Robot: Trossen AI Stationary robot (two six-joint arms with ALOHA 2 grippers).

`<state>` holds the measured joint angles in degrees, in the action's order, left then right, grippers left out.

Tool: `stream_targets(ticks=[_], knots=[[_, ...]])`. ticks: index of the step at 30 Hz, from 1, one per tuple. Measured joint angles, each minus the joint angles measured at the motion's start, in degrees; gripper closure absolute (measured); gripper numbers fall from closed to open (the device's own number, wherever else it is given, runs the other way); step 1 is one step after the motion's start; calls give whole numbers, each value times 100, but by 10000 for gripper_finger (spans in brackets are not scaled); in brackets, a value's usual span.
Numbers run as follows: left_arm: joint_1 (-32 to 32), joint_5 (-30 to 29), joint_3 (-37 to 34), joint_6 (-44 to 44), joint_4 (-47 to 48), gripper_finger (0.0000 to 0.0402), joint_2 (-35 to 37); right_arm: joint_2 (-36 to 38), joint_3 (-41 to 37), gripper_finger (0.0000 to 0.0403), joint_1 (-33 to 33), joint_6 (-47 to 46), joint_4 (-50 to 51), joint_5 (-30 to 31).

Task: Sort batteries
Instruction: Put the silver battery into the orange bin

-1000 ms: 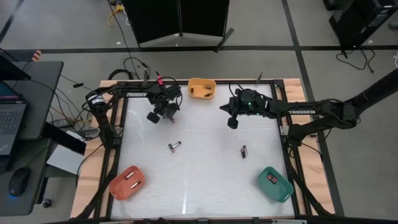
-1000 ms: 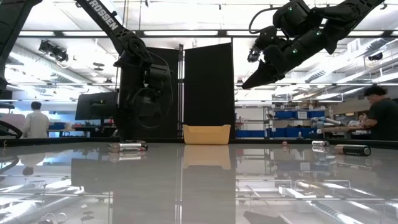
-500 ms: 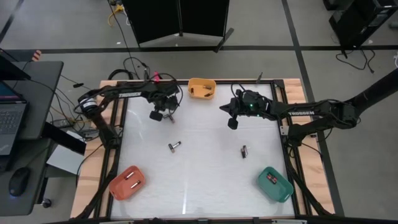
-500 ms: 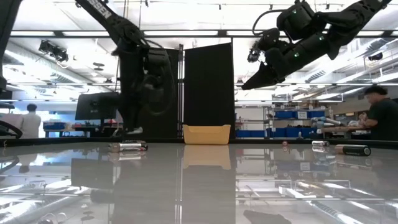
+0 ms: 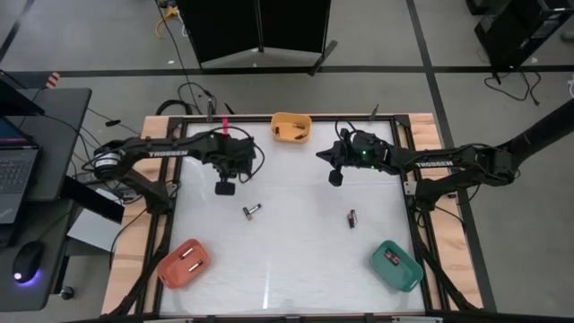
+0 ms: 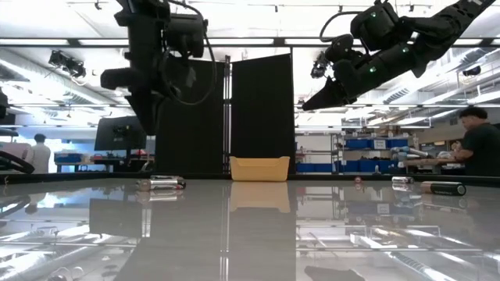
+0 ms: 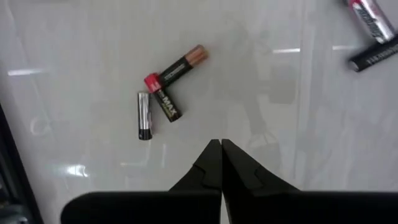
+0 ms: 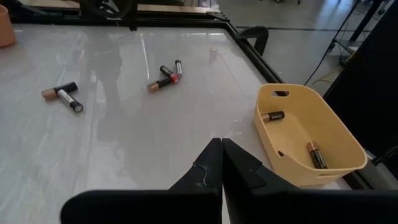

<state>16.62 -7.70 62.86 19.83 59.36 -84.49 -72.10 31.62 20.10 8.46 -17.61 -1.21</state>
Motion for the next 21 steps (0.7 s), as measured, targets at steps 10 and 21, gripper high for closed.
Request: stream_targets(ticks=[10,21], knots=[[1254,684,-117,362,-618,395,-87,0,0,394,-15,-63,-17,1],[1716,613,-121,854,-594,291,-718,0,0,390,-15,-134,-28,2]])
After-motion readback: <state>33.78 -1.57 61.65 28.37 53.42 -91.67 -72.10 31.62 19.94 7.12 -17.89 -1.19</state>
